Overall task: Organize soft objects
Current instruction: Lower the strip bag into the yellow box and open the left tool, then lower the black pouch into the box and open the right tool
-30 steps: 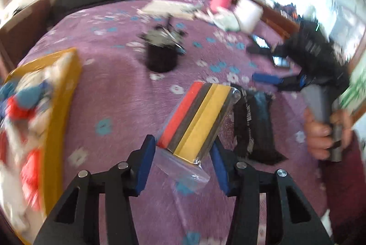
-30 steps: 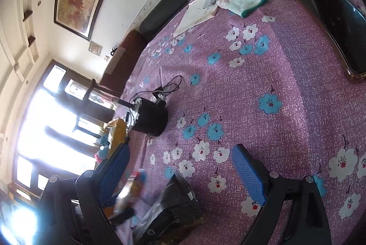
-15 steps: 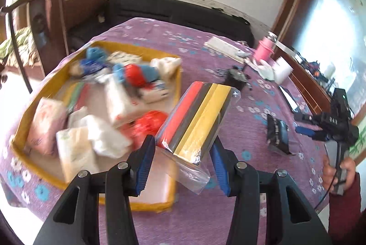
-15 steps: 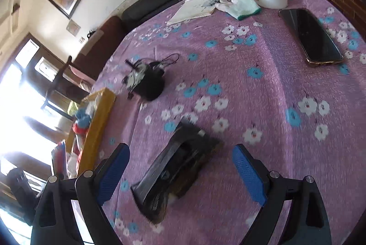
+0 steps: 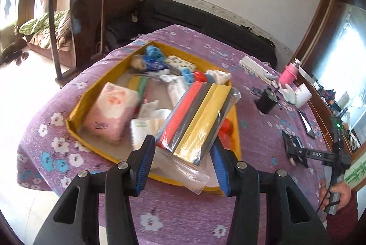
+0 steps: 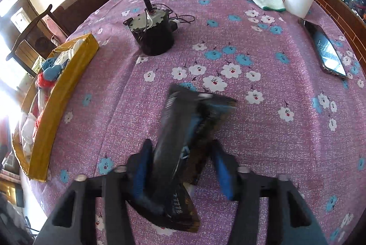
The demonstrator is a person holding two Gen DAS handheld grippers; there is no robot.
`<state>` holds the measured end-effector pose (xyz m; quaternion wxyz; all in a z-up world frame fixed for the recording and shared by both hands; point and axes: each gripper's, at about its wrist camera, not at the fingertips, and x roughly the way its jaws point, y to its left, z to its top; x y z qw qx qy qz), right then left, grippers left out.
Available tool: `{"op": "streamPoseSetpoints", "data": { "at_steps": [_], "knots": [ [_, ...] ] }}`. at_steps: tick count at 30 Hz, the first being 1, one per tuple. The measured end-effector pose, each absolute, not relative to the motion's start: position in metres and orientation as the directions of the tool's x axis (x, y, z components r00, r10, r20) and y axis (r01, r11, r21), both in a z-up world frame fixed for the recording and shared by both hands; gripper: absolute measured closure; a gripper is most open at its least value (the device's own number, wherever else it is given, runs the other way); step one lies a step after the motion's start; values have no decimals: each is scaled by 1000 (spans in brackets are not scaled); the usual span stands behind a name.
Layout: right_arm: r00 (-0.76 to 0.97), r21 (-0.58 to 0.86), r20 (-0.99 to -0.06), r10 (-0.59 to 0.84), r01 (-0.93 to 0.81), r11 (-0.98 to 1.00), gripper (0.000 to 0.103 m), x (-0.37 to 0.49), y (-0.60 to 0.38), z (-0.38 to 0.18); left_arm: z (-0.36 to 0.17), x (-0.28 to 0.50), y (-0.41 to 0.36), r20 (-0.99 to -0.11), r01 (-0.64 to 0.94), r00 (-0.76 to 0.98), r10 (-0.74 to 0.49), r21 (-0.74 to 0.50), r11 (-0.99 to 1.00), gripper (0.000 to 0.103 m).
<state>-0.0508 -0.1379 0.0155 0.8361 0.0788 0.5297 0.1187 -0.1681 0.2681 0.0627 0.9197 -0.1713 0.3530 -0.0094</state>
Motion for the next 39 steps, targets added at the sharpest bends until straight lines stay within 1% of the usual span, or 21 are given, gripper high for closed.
{"op": "streamPoseSetpoints", "data": {
  "at_steps": [4,11,15,18,20,21,25,27,30,34,38,39],
  "knots": [
    [440,266,-846,300,-138,954,54,-59,-133,29,54,-162,283,-669,-150,733,-124,-337,929,55],
    [459,334,-788,410,-240,912,54,-63,-104,65,50,-129,299,-717,-191,686,-124,-342,920,55],
    [428,390,-757,493,-310,867,54,-65,-73,79,51,-95,306,-741,-203,660,-128,-340,918,54],
    [384,441,-731,564,-365,820,54,-66,-43,89,48,-67,308,-751,-199,643,-151,-354,914,50],
    [351,463,-719,600,-402,790,54,-67,-21,95,48,-59,310,-762,-211,627,-164,-369,905,50],
    [331,469,-715,615,-424,774,54,-68,-7,97,52,-61,309,-751,-204,639,-167,-375,904,50],
    [267,448,-724,636,-518,728,53,-75,48,100,71,-89,310,-687,-173,706,-172,-402,899,39],
    [222,441,-735,641,-560,701,53,-78,79,95,81,-106,314,-659,-179,737,-147,-401,899,36],
    [156,442,-753,639,-600,667,53,-82,118,85,94,-138,327,-609,-217,789,-79,-397,892,27],
    [107,425,-802,588,-590,687,53,-71,152,59,98,-161,338,-589,-269,808,-6,-378,886,26],
    [138,384,-839,527,-536,752,53,-55,155,41,98,-170,330,-573,-289,816,78,-288,913,25],
    [154,373,-841,518,-528,763,53,-53,154,41,97,-170,326,-570,-294,816,97,-264,919,23]
  ]
}}
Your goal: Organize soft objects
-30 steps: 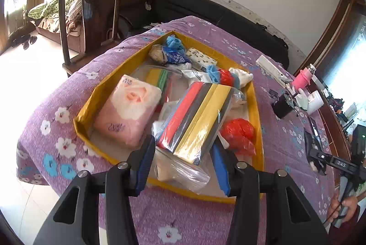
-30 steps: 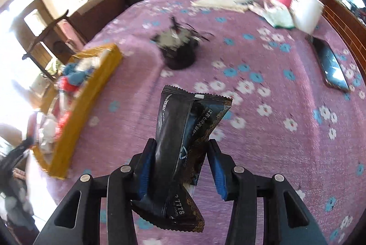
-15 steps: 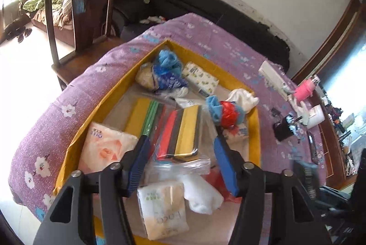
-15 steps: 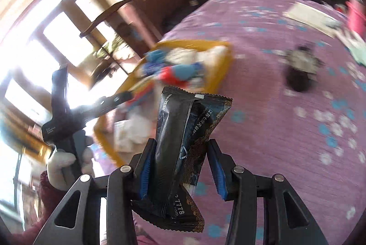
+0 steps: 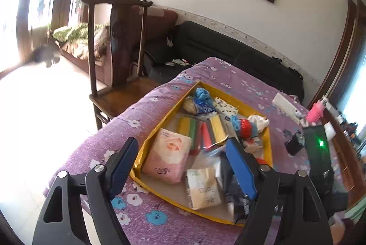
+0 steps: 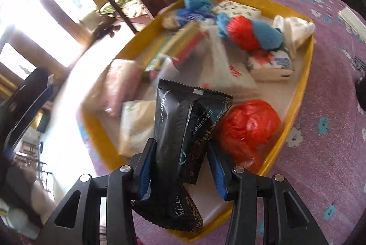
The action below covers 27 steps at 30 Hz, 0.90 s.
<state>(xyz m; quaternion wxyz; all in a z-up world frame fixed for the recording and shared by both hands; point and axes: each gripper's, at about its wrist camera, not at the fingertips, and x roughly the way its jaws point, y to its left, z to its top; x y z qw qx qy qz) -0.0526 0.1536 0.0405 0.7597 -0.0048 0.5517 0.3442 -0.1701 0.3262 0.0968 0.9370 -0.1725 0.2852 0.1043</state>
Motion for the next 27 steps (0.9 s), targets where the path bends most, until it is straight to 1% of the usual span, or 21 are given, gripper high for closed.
{"op": "streamPoseSetpoints", "data": {
  "at_steps": [2,4,5,6,7,8,10,12,17,27],
  "knots": [
    [193,335,-844,501,-539,773,52,-54,153,43,93,-169,318,-571,-310,809,143,-207,928,20],
    [208,343,-827,522,-548,763,50,-60,149,46,90,-167,312,-580,-325,797,170,-174,930,20],
    [209,364,-812,546,-550,751,45,-64,146,49,89,-167,311,-584,-329,793,173,-171,929,20],
    [212,381,-796,567,-553,741,38,-67,141,53,89,-167,310,-590,-336,787,179,-167,927,18],
    [222,400,-773,594,-556,729,34,-71,136,57,88,-168,310,-594,-343,783,186,-162,925,16],
    [246,410,-749,616,-558,721,26,-76,130,63,88,-168,310,-597,-353,777,198,-154,923,15],
    [308,397,-716,626,-558,728,20,-86,121,74,89,-171,308,-597,-368,771,221,-135,920,14],
    [348,388,-696,628,-554,737,18,-93,112,79,90,-172,305,-599,-369,768,227,-123,921,14],
    [395,406,-663,635,-523,750,18,-104,91,84,89,-172,292,-608,-362,758,237,-89,928,14],
    [449,469,-632,632,-428,773,15,-107,44,77,90,-172,269,-614,-331,755,230,-55,942,14]
  ]
}}
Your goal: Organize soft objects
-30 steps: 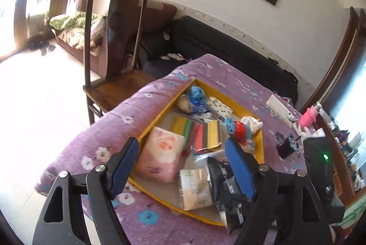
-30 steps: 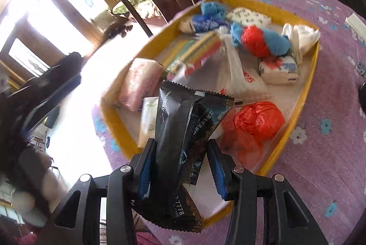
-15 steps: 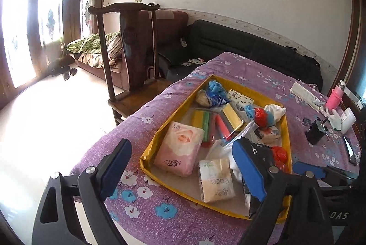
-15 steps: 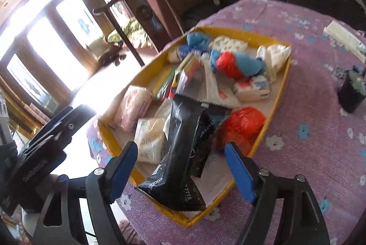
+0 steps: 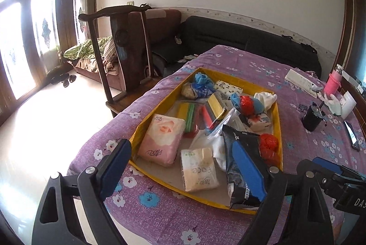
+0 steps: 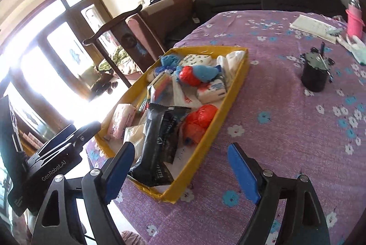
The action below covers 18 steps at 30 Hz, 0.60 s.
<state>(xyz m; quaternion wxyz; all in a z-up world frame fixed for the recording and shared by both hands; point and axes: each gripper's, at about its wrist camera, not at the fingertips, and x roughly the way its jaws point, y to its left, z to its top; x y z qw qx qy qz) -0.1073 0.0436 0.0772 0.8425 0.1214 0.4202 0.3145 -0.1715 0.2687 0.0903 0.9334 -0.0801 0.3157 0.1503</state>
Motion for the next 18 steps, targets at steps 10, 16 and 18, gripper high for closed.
{"op": "streamPoseSetpoints", "data": {
  "at_steps": [10,16,18],
  "knots": [
    [474,474,-629,616,-394,787,13,-112,28,71,88,-168,258,-625,-320,746,228,-37,947,14],
    [500,451,-630,594,-388,804,12,-115,28,70,84,-166,254,-632,-319,740,228,-33,947,14],
    [513,427,-637,575,-385,818,12,-115,28,70,84,-165,253,-630,-324,742,230,-37,945,13]
  ]
}}
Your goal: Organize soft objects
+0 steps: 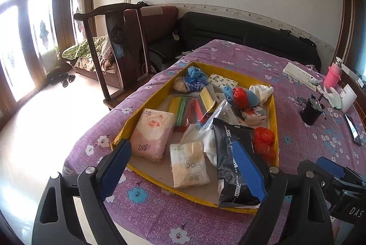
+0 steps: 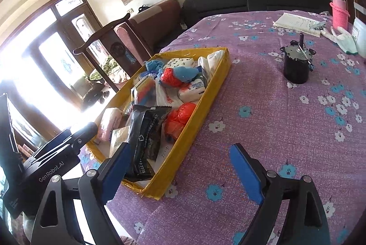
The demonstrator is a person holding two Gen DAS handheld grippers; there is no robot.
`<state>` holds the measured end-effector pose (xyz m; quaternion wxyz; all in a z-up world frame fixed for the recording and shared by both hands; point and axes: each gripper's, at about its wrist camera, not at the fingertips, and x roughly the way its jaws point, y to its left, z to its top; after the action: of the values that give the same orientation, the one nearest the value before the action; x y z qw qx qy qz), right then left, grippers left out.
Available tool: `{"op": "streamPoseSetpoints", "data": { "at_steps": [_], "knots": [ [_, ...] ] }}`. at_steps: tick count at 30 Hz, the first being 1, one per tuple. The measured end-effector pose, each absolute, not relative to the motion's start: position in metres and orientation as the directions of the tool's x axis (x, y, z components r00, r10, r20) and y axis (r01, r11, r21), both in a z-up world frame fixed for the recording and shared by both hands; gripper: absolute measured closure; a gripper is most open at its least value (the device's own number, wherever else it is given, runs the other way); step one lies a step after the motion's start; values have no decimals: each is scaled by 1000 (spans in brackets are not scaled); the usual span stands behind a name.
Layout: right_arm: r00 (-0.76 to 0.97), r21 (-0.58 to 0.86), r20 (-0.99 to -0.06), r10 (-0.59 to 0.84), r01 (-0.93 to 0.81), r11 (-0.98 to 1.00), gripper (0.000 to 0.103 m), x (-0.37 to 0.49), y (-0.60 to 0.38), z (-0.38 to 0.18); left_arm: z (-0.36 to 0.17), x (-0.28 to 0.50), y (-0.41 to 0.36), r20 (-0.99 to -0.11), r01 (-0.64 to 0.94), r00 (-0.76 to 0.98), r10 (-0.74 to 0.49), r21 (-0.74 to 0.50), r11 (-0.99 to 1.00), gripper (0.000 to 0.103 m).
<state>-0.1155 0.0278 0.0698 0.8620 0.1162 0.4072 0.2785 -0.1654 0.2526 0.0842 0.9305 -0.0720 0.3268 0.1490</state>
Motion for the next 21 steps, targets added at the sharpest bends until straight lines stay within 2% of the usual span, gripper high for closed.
{"op": "streamPoseSetpoints", "data": {
  "at_steps": [4,6,9,12,14,16,21],
  "knots": [
    [591,344,-631,503,-367,864,11,-118,18,81,85,-168,246,-602,-341,756,255,-30,939,13],
    [642,305,-614,460,-345,888,8,-119,9,87,91,-175,240,-558,-355,780,284,-20,935,13],
    [667,290,-603,437,-327,899,8,-119,-3,90,109,-192,229,-438,-378,836,331,-22,926,3],
    [666,293,-605,435,-322,900,8,-119,-9,87,127,-210,220,-315,-399,875,368,-38,916,0],
    [670,288,-606,428,-317,904,8,-119,-13,84,135,-215,215,-268,-408,884,384,-37,912,0],
    [671,293,-607,426,-310,904,8,-118,-15,80,139,-216,211,-258,-413,882,394,-25,910,0],
    [663,323,-602,445,-307,895,8,-116,-23,75,133,-206,207,-312,-414,867,388,-16,910,0]
  ]
}}
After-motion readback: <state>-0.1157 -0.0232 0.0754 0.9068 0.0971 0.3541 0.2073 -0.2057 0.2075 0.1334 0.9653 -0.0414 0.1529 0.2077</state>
